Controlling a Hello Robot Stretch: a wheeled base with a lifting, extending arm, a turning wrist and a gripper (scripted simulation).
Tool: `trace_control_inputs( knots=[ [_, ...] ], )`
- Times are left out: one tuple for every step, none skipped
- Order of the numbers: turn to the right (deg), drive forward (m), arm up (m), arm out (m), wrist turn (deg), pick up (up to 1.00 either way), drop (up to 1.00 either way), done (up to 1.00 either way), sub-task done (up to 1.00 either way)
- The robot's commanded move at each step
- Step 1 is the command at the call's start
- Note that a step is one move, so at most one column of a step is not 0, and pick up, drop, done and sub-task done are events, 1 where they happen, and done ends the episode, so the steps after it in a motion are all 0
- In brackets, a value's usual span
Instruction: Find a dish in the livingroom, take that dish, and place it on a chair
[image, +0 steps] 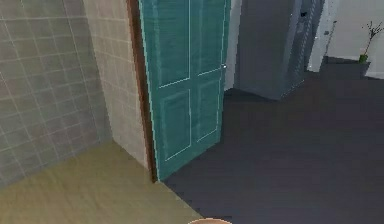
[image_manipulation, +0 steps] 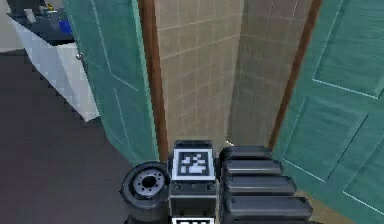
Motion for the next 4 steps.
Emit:
trace_control_inputs(
  knots=[
    [36.0, 0.0, 0.0, 0.0, 0.0, 0.0, 0.0, 0.0, 0.0],
    [-36.0, 0.0, 0.0, 0.0, 0.0, 0.0, 0.0, 0.0, 0.0],
    [36.0, 0.0, 0.0, 0.0, 0.0, 0.0, 0.0, 0.0, 0.0],
    [-45.0, 0.0, 0.0, 0.0, 0.0, 0.0, 0.0, 0.0, 0.0]
  ],
)
